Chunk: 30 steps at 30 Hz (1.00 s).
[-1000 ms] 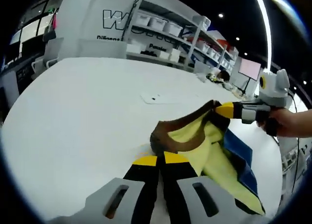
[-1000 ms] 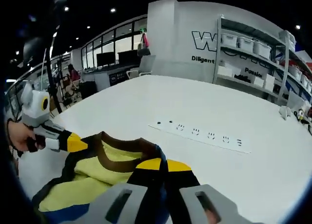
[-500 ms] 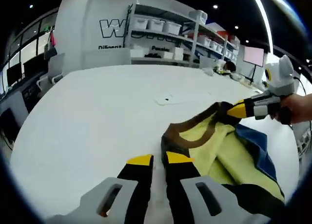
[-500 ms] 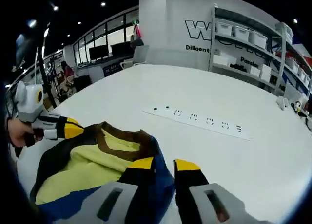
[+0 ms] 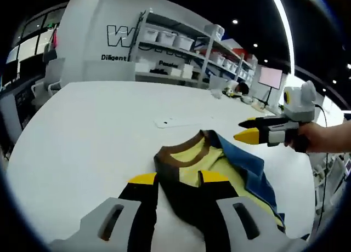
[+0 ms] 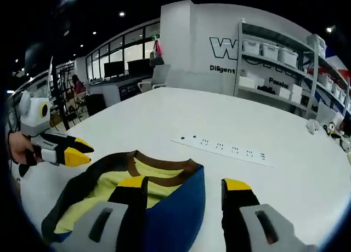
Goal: Fold the garment on the visible template until the final outline fits inside the template.
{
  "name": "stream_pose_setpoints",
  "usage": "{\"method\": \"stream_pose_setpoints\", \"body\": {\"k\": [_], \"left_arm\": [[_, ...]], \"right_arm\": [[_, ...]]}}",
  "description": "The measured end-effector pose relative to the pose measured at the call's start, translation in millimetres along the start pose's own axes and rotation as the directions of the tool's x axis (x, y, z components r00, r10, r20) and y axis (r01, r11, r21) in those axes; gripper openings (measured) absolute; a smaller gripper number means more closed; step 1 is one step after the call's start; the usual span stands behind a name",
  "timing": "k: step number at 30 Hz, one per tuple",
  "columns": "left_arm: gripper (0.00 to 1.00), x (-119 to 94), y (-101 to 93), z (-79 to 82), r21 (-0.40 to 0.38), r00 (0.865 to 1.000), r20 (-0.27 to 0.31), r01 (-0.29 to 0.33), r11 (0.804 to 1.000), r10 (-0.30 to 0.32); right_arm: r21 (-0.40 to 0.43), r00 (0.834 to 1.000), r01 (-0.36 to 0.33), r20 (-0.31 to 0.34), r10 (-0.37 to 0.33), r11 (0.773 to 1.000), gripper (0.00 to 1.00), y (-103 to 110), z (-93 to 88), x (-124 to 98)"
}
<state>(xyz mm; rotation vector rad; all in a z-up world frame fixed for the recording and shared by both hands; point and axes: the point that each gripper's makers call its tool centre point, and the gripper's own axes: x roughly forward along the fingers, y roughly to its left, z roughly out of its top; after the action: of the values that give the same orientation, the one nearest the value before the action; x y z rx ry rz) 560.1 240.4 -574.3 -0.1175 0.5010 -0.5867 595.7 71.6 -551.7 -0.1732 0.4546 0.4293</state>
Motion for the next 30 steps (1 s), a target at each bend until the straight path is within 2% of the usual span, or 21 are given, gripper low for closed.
{"method": "stream_pose_setpoints", "body": {"k": [3,7,9,10,11,14,16,18,22,24,30], "left_arm": [[0.23,-6,-7.2,-2.6,0.013,1.000,-0.015,0.024,1.000,-0.024],[0.23,-16,-13.5,-5.7,0.014,0.999,-0.011,0.031,0.999,-0.030],[0.23,-23,-24.0,-10.2,-0.019,0.997,-0.007,0.075,0.997,-0.075],[0.23,-25,-26.2,-12.0,-0.019,0.996,-0.009,0.083,0.996,-0.084],[0.23,-29,-30.0,-15.2,-0.008,0.996,-0.015,0.091,0.996,-0.091],[0.23,-33,-31.8,-19.2,-0.004,0.995,-0.019,0.102,0.995,-0.102],[0.23,-36,-34.2,-22.5,-0.014,0.994,-0.022,0.109,0.994,-0.110],[0.23,-42,-39.2,-26.2,-0.020,0.993,-0.021,0.117,0.993,-0.118],[0.22,-45,-46.9,-29.0,-0.012,0.991,-0.013,0.136,0.991,-0.136],[0.21,-46,-49.1,-29.6,-0.007,0.989,-0.001,0.145,0.989,-0.145],[0.21,-52,-62.6,-44.9,-0.039,0.987,-0.020,0.161,0.986,-0.162]], "right_arm": [[-0.009,1.000,-0.024,0.018,0.024,1.000,0.50,11,4.5,-10],[-0.009,0.999,-0.028,0.027,0.028,1.000,0.51,17,5.9,-16],[-0.006,0.999,-0.044,0.025,0.044,0.999,0.51,23,4.2,-20],[-0.006,0.998,-0.051,0.025,0.051,0.999,0.51,24,3.8,-22],[0.005,0.997,-0.058,0.053,0.057,0.998,0.50,27,6.4,-27],[-0.013,0.997,-0.049,0.056,0.049,0.999,0.50,29,3.8,-34],[-0.001,0.997,-0.056,0.062,0.056,0.998,0.50,31,3.3,-37],[0.056,0.994,-0.077,0.079,0.072,0.995,0.50,35,3.7,-42],[0.006,0.993,-0.090,0.077,0.089,0.996,0.50,44,1.4,-48],[0.046,0.989,-0.138,0.065,0.135,0.989,0.51,56,-3.8,-52],[0.039,0.988,-0.147,0.050,0.145,0.988,0.50,65,-18.7,-62]]}}
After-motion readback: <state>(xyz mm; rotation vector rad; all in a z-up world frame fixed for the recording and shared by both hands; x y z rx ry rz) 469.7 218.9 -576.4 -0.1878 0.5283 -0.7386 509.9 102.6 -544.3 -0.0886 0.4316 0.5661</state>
